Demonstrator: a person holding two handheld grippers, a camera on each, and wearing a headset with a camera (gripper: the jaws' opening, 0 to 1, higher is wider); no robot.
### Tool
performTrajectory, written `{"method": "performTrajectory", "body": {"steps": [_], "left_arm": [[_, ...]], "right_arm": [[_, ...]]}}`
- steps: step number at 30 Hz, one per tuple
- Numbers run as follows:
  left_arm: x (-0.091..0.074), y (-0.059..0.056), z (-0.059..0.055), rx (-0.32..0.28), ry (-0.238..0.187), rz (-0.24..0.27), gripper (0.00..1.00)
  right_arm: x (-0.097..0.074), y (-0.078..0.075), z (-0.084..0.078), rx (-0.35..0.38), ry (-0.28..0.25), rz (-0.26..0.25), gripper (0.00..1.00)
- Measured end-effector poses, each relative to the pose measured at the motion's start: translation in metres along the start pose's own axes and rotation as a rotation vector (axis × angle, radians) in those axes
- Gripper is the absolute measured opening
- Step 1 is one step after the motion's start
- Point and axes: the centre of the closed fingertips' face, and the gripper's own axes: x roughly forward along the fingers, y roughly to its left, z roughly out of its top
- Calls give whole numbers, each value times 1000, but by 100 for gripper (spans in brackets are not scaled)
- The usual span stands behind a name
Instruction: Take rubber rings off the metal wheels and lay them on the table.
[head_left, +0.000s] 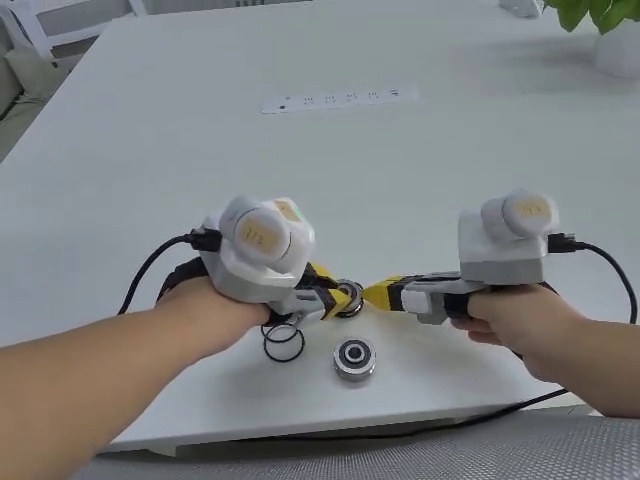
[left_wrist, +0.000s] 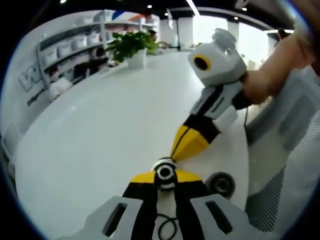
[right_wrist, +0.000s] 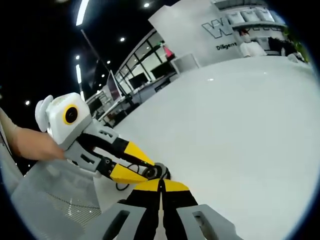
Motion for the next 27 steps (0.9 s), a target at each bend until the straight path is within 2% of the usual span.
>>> {"method": "performTrajectory", "body": {"steps": [10, 27], "left_arm": [[0, -1, 0, 8, 3, -3, 12], [0, -2, 0, 11, 2, -4, 12]], "right_arm": [[0, 5, 2, 23, -3, 24, 0], [3, 19, 2, 20, -6, 68, 0]]}}
